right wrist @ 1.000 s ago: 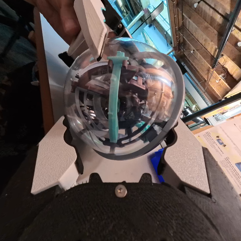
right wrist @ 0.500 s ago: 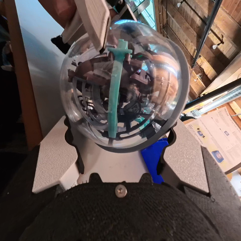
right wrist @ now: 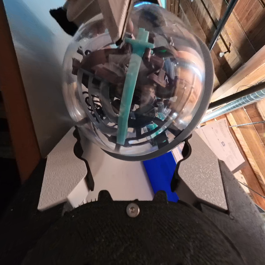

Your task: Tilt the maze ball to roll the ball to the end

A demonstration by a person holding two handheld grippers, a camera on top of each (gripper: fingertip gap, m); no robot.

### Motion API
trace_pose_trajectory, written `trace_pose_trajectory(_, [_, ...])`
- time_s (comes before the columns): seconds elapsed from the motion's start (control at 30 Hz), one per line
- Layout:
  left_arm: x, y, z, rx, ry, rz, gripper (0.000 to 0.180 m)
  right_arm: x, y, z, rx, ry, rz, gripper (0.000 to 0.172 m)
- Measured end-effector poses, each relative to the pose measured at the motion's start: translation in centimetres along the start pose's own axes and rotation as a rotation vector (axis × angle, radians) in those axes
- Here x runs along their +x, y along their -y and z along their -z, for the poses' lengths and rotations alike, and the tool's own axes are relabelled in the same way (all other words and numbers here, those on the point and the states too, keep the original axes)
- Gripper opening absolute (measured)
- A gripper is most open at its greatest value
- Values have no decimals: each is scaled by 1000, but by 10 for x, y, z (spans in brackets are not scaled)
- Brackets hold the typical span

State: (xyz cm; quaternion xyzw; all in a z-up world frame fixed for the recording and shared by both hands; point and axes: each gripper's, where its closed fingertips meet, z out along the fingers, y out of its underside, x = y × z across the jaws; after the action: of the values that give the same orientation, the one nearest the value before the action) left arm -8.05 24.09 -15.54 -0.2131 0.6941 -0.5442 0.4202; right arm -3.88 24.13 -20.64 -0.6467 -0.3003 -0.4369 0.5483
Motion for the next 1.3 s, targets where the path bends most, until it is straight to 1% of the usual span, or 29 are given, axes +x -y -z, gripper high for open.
trace_pose_trajectory(0.1, [3, 0, -5, -54, -8, -39, 137, 1, -5, 6, -33, -7, -4, 136])
trace_pose_trajectory(0.2, [5, 0, -9, -81, -13, -65, 137, 1, -6, 10, -27, -5, -15, 133])
trace_pose_trajectory(0.4, [4, 0, -8, -63, -8, -53, 137, -2, -1, 10, -2, 25, -57, 135])
trace_pose_trajectory(0.53, [-2, 0, -7, -35, 14, -5, 136, -3, 1, 7, -1, 76, -109, 138])
trace_pose_trajectory(0.63, [-7, 1, -8, -15, 36, 45, 135, -3, 2, 6, 11, 124, -203, 137])
trace_pose_trajectory(0.73, [-14, 5, -11, 37, 62, 118, 130, -2, 1, 6, 17, 190, -314, 134])
trace_pose_trajectory(0.8, [-26, 5, -14, 57, 116, 188, 127, 3, -3, 7, 20, 225, -423, 134])
trace_pose_trajectory(0.87, [-44, 2, -15, 76, 203, 255, 122, 13, -9, 8, 24, 245, -561, 134])
trace_pose_trajectory(0.93, [-58, -3, -14, 79, 278, 284, 112, 24, -20, 9, 5, 254, -694, 134])
trace_pose_trajectory(0.97, [-60, -10, -14, 56, 300, 285, 112, 28, -27, 10, -12, 259, -744, 133])
trace_pose_trajectory(1.0, [-61, -17, -15, 19, 312, 279, 110, 31, -33, 10, -27, 262, -776, 133])
trace_pose_trajectory(1.07, [-63, -27, -17, -39, 333, 275, 115, 38, -48, 10, -66, 232, -797, 130])
trace_pose_trajectory(1.13, [-64, -27, -19, -34, 338, 287, 113, 42, -57, 10, -89, 209, -795, 126])
trace_pose_trajectory(1.23, [-61, -24, -23, -10, 318, 312, 101, 40, -67, 9, -134, 197, -816, 120])
trace_pose_trajectory(1.3, [-60, -26, -26, -21, 314, 325, 99, 39, -71, 10, -154, 193, -835, 117])
